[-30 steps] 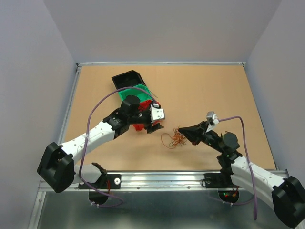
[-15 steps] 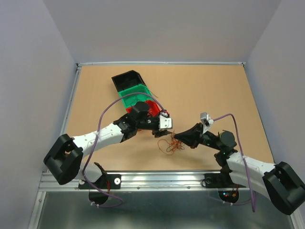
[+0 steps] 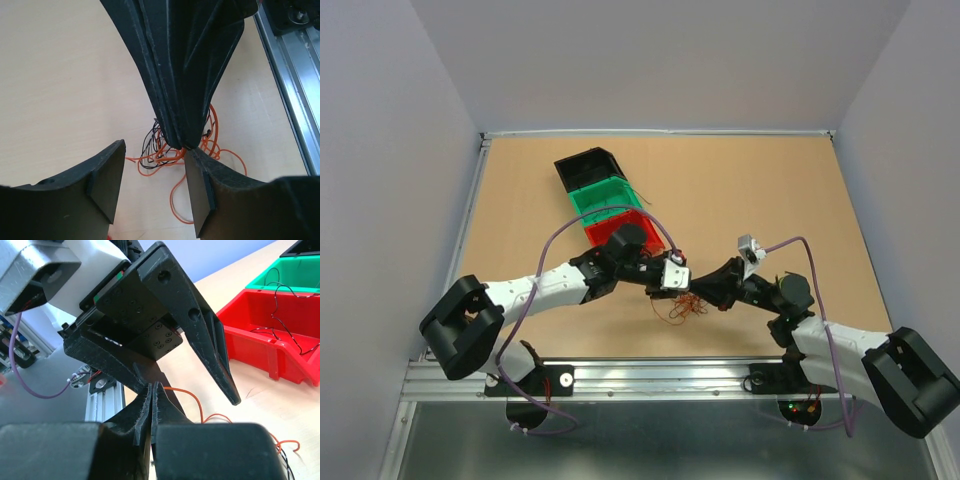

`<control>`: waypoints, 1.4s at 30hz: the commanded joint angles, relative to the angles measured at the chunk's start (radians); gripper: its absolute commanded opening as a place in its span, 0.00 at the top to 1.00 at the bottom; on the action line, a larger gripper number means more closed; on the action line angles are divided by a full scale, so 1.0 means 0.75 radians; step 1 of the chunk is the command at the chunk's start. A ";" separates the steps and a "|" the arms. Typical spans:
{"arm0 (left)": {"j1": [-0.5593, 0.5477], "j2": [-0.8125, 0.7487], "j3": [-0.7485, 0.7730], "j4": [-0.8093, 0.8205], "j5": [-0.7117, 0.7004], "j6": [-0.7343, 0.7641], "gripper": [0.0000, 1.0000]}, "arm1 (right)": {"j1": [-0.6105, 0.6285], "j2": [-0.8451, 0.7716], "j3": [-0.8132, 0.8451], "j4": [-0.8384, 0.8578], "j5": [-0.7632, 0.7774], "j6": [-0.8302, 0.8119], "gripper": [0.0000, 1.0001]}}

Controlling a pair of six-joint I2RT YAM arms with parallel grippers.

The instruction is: Untangle the cables

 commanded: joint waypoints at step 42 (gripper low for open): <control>0.103 -0.902 -0.150 0.396 -0.562 -0.390 1.00 | 0.006 0.524 0.253 0.142 -0.142 -0.170 0.67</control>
